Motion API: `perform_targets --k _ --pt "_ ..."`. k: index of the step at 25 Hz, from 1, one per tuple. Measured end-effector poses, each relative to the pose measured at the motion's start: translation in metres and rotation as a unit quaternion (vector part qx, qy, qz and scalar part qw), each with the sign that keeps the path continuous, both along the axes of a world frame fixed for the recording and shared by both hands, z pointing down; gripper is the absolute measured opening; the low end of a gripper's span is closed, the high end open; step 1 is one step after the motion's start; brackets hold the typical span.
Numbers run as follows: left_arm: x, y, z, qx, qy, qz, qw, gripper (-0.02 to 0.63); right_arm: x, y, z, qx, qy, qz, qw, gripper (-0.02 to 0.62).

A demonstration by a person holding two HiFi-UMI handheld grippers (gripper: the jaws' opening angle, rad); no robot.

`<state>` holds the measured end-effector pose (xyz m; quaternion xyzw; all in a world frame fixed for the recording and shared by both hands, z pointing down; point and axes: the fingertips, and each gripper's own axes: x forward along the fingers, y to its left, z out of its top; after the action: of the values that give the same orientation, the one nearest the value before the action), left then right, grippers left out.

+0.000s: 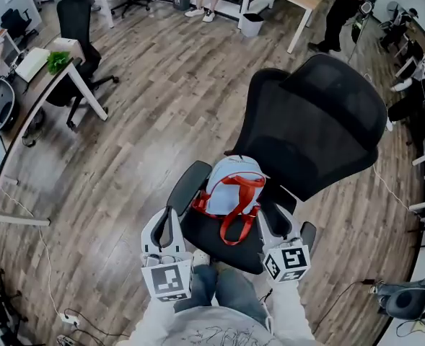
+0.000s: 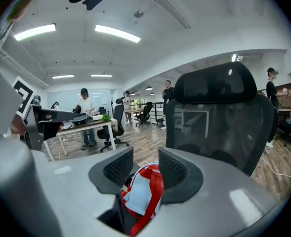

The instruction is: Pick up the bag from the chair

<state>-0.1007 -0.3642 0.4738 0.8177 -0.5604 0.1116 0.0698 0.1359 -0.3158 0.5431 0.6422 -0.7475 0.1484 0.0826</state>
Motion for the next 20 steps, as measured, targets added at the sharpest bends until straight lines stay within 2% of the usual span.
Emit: perform_targets --k 5,9,12,20 --pt "0.012 -0.003 0.027 -0.024 0.006 0.012 0.9996 0.007 0.005 -0.013 0.071 -0.067 -0.020 -0.017 0.997 0.192" --pt "0.014 -0.004 0.052 -0.046 0.000 0.000 0.9990 0.006 0.006 -0.022 0.131 -0.125 -0.028 -0.055 0.990 0.216" --pt "0.014 -0.005 0.067 -0.062 -0.011 -0.004 0.9980 0.007 0.004 -0.032 0.162 -0.147 -0.032 -0.075 0.986 0.229" --pt "0.018 0.005 0.092 -0.087 -0.017 -0.013 0.9959 0.006 0.013 -0.052 0.233 -0.202 -0.100 -0.080 0.971 0.229"
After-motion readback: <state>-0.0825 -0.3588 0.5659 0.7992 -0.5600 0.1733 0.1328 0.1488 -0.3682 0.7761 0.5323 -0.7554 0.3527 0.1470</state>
